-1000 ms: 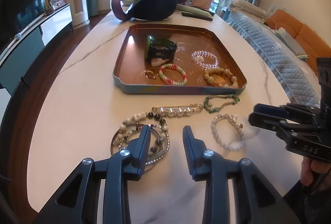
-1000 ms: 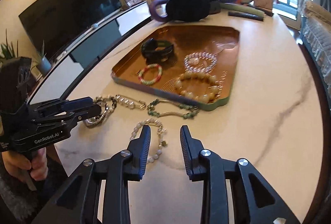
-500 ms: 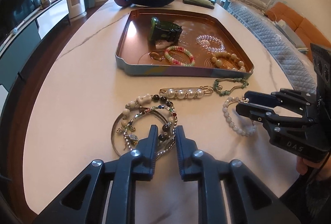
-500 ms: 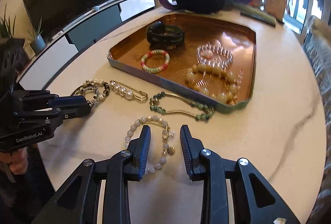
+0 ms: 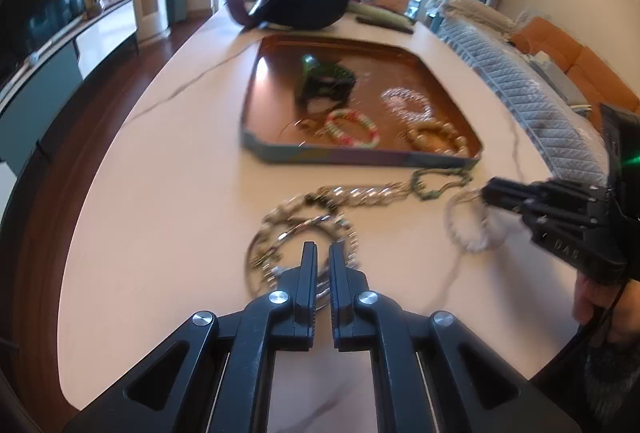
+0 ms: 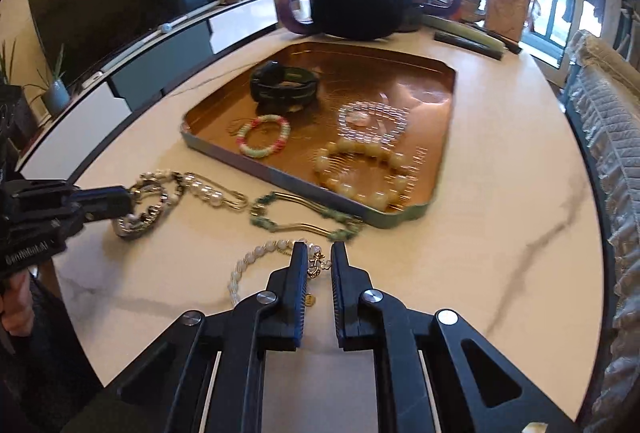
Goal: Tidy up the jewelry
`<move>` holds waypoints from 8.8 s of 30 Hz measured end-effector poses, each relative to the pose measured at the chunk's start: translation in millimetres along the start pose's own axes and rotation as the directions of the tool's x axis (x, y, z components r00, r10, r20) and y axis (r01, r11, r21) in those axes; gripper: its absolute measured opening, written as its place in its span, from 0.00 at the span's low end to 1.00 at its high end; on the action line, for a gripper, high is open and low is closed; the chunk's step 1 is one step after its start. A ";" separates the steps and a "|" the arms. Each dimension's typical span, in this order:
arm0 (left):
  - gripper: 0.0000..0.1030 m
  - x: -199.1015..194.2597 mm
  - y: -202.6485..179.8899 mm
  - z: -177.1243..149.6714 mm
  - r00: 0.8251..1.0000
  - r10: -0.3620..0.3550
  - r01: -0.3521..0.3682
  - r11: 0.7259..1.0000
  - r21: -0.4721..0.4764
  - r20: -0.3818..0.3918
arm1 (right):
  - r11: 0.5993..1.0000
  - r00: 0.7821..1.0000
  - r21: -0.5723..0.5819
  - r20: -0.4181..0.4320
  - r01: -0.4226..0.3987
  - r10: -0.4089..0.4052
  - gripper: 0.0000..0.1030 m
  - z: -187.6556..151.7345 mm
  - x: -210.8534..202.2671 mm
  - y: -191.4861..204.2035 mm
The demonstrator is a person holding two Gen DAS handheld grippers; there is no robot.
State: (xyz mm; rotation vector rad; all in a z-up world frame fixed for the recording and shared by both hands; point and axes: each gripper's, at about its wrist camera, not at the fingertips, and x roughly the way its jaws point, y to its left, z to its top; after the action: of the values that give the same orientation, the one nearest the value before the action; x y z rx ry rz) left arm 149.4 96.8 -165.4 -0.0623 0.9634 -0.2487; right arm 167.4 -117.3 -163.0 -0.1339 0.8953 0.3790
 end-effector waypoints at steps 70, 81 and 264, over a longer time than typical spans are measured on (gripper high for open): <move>0.05 -0.2 -20.8 -1.6 0.999 0.017 -0.020 0.997 0.075 0.037 | 1.000 1.000 -0.007 0.013 0.020 -0.020 0.07 -4.3 -9.9 -4.8; 0.28 3.0 -29.6 -6.9 1.000 0.022 -0.021 0.995 0.094 -0.008 | 1.000 1.000 0.010 0.018 -0.016 0.015 0.07 -4.9 -20.3 -3.2; 0.54 55.7 -31.4 47.6 0.999 0.006 -0.001 0.995 0.104 -0.042 | 0.989 0.994 0.117 -0.049 -0.091 0.097 0.20 21.7 31.9 -22.6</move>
State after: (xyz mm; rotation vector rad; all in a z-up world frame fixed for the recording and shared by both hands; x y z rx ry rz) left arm 213.0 50.4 -177.9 0.0399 0.9909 -0.2972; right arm 209.8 -123.9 -175.4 0.0044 0.9771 0.4121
